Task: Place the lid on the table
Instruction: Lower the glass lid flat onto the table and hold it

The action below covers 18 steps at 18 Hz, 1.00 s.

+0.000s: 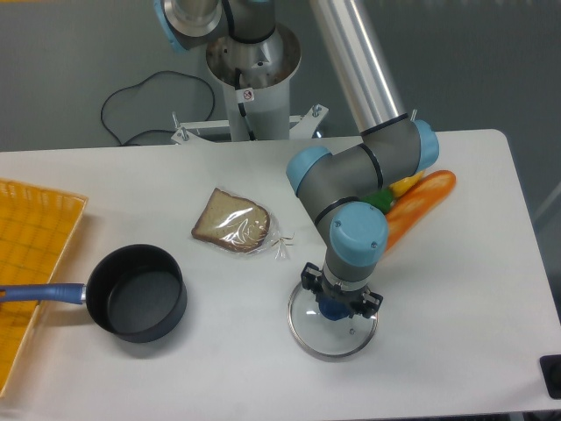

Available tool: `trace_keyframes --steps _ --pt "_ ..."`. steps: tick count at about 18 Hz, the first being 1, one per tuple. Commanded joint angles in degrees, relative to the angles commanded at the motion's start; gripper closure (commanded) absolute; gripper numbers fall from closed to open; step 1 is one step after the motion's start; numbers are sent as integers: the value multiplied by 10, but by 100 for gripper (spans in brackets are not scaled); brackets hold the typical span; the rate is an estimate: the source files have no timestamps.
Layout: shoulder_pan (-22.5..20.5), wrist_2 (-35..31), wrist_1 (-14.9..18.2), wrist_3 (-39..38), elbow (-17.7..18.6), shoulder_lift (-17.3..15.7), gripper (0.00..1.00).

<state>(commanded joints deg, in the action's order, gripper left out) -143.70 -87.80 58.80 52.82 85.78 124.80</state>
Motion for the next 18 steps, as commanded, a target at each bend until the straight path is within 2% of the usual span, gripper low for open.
trace_keyframes --steps 13,18 --pt "1 0 -1 2 0 3 51" --pt "2 -1 -2 2 0 4 47"
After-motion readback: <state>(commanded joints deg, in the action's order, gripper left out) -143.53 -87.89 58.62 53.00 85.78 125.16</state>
